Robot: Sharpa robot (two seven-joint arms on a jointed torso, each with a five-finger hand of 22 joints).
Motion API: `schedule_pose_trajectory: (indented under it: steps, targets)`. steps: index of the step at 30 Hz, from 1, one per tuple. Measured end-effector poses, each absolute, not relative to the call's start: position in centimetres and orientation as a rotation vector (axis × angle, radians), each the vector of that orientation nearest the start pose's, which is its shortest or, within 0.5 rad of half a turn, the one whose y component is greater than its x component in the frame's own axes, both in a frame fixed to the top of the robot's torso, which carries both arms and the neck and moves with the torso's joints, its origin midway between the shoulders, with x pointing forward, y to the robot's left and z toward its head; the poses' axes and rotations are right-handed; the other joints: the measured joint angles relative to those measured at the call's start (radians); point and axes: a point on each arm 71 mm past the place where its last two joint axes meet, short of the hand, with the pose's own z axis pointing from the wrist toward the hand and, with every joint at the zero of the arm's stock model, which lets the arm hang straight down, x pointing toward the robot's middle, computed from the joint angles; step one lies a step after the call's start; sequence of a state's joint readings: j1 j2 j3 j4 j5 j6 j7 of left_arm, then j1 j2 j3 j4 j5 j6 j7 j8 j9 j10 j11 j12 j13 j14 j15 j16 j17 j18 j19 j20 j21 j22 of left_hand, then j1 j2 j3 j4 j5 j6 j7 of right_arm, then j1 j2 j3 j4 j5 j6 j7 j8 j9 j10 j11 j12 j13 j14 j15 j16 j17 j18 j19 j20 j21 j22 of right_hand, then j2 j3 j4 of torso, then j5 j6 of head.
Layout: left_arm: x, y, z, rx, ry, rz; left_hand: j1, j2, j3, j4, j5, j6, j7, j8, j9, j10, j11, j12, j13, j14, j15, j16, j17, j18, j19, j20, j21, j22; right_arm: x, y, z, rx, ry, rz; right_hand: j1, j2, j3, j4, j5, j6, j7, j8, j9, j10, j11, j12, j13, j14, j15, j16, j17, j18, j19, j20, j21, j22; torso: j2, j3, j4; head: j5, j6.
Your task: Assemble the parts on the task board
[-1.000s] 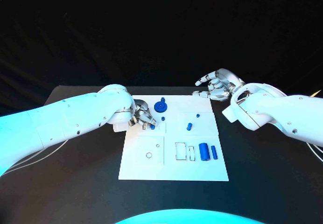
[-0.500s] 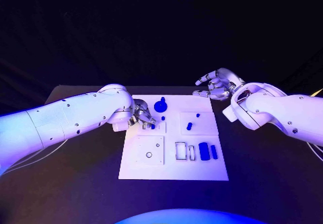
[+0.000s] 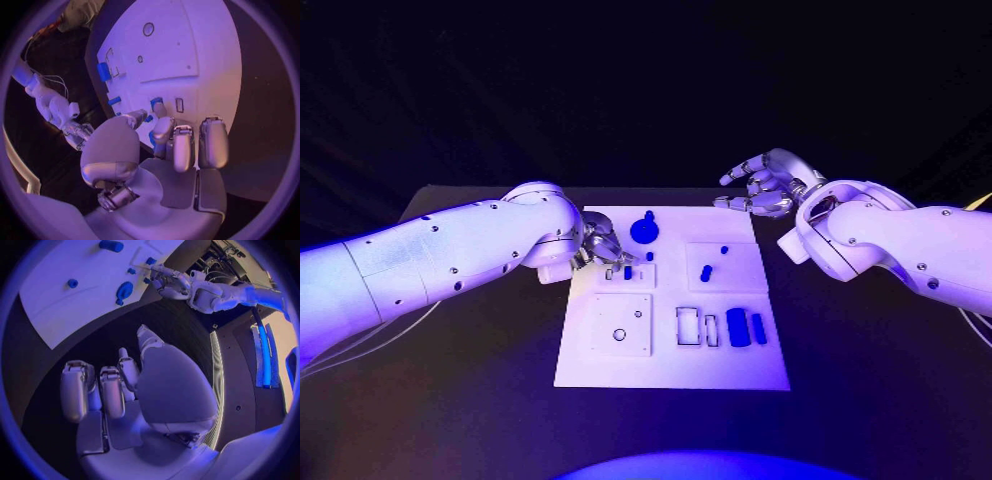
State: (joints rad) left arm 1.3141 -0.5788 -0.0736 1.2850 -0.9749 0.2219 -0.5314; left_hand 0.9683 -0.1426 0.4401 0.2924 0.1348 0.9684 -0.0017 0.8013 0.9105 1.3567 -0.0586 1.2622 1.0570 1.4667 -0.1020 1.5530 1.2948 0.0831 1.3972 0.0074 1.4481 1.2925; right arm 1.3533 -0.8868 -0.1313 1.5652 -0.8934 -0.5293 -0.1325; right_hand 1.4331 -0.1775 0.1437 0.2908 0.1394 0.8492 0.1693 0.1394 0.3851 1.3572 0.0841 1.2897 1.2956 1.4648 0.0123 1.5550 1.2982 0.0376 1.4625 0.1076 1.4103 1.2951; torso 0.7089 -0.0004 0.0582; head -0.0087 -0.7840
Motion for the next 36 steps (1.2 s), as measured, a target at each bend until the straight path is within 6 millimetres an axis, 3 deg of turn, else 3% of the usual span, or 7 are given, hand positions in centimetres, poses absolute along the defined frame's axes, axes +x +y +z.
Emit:
schedule_pose_trajectory:
  steps: [4,7,9,11,13,24,36]
  targets:
    - [52.8,15.4,-18.8,-0.185,2.341,-0.475,0.000,0.000,-0.011,-0.011,-0.002,-0.016,0.016,-0.012,0.003,-0.010,0.008,-0.025,-0.015,0.000,0.000,0.000,0.000,0.000,0.000,0.000,-0.001,-0.013,49.8,-22.9,-14.1,0.442,1.584,0.783,0.000,0.000,0.000,0.000,0.000,0.000,0.000,0.000,-0.002,0.000,0.000,0.000,0.000,0.000,0.000,0.000,0.000,0.000,0.000,0.000,0.000,0.000,-0.001,0.0000,0.0008,-0.001,0.004]
    - [53.2,16.0,-18.0,-0.215,2.324,-0.491,0.000,0.000,-0.011,-0.011,-0.002,-0.040,0.025,-0.045,0.003,-0.038,0.019,-0.044,-0.040,0.000,0.001,0.000,0.000,0.000,-0.011,0.011,-0.002,-0.038,49.9,-23.0,-14.1,0.444,1.583,0.780,0.000,0.000,0.000,0.000,0.000,0.000,0.000,0.000,-0.002,0.000,0.000,0.000,0.000,0.000,0.000,0.000,0.000,0.000,0.000,0.000,0.000,0.000,-0.001,0.0000,0.0014,-0.001,0.007]
    - [53.5,16.6,-17.3,-0.234,2.308,-0.494,0.001,0.001,-0.011,-0.011,-0.001,-0.088,0.052,-0.097,-0.003,-0.067,0.037,-0.056,-0.063,-0.013,0.020,-0.001,0.000,0.000,-0.026,0.026,-0.021,-0.060,49.9,-23.1,-14.1,0.445,1.582,0.779,0.000,0.000,0.000,0.000,0.000,0.000,0.000,0.000,-0.002,0.000,0.000,0.000,0.000,0.000,0.000,0.000,0.000,0.000,0.000,0.000,0.000,0.000,-0.002,0.0001,0.0020,0.000,0.010]
    - [54.2,17.4,-16.6,-0.257,2.288,-0.488,0.035,0.005,-0.083,-0.002,-0.001,-0.111,0.075,-0.153,-0.035,-0.082,0.053,-0.063,-0.073,-0.022,0.032,-0.001,0.000,0.001,-0.037,0.037,-0.022,-0.069,49.9,-23.2,-14.1,0.446,1.582,0.777,0.000,0.000,0.000,0.000,0.000,0.000,0.000,0.000,-0.002,0.000,0.000,0.000,0.000,0.000,0.000,0.000,0.000,0.000,0.000,0.000,0.000,0.000,-0.002,0.0001,0.0024,0.002,0.014]
    - [54.7,18.0,-16.0,-0.275,2.269,-0.477,0.051,0.008,-0.084,-0.001,-0.001,-0.120,0.084,-0.190,-0.055,-0.092,0.062,-0.064,-0.080,-0.009,0.045,-0.001,0.000,0.001,-0.043,0.043,-0.022,-0.072,49.9,-23.2,-14.1,0.447,1.581,0.775,0.000,0.000,0.000,0.000,0.000,0.000,0.000,0.000,-0.002,0.000,0.000,0.000,0.000,0.000,0.000,0.000,0.000,0.000,0.000,0.000,0.000,0.000,-0.002,0.0002,0.0027,0.004,0.017]
    - [56.7,19.4,-15.7,-0.308,2.228,-0.413,0.062,0.006,-0.084,-0.002,-0.001,-0.127,0.091,-0.209,-0.075,-0.101,0.071,-0.064,-0.091,-0.004,0.050,-0.001,0.000,0.001,-0.049,0.048,-0.033,-0.082,50.0,-23.3,-14.1,0.448,1.582,0.774,0.000,0.000,0.000,0.000,0.000,0.000,0.000,0.000,-0.002,0.000,0.000,0.000,0.000,0.000,0.000,0.000,0.000,0.000,0.000,0.000,0.000,0.000,0.001,-0.0017,0.0019,0.013,0.027]
    - [57.7,19.5,-16.6,-0.283,2.243,-0.341,0.073,0.012,-0.084,-0.002,-0.001,-0.127,0.091,-0.221,-0.079,-0.101,0.071,-0.075,-0.102,-0.004,0.051,-0.001,0.000,0.001,-0.049,0.049,-0.033,-0.088,50.0,-23.2,-14.1,0.446,1.584,0.776,0.000,0.000,0.000,0.000,0.000,0.000,0.000,0.000,-0.002,0.000,0.000,0.000,0.000,0.000,0.000,0.000,0.000,0.000,0.000,0.000,0.000,0.000,0.002,-0.0018,0.0012,0.017,0.022]
